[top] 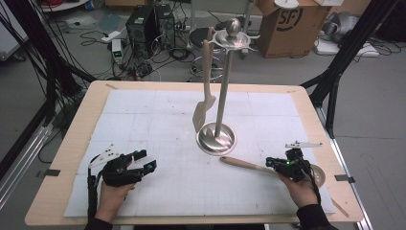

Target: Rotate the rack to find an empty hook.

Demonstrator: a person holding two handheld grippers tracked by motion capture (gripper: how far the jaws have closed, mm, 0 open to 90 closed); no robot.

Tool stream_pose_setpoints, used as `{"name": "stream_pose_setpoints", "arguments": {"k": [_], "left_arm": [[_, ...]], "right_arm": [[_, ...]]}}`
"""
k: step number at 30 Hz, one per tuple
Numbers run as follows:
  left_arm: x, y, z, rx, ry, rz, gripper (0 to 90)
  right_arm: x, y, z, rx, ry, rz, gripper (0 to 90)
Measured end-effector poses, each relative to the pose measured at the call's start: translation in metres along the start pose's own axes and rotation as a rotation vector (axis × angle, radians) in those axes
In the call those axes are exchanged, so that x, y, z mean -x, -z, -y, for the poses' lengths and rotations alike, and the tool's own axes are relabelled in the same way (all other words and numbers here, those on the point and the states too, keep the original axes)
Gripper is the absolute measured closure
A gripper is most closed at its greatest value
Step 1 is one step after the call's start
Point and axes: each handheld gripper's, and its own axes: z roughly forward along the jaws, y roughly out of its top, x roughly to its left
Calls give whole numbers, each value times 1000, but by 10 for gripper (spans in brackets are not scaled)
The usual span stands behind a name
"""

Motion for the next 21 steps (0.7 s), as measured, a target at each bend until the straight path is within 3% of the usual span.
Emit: {"name": "stream_pose_setpoints", "arguments": {"k": [3,5,11,17,21], "left_arm": [[0,0,0,1,0,0,302],[0,0,0,0,0,-1,302],[0,0,0,0,0,-1,302],[0,0,0,-1,0,-1,302],[0,0,0,0,2,1,302]], "right_arm": [[8,3,0,11,-57,-58,746],[11,4,1,18,-80,-65,698],[11,2,1,-23,-51,-100,568],[4,-3,-5,-108,30,-109,543],[2,-7,-6,-131,32,-123,540]]}}
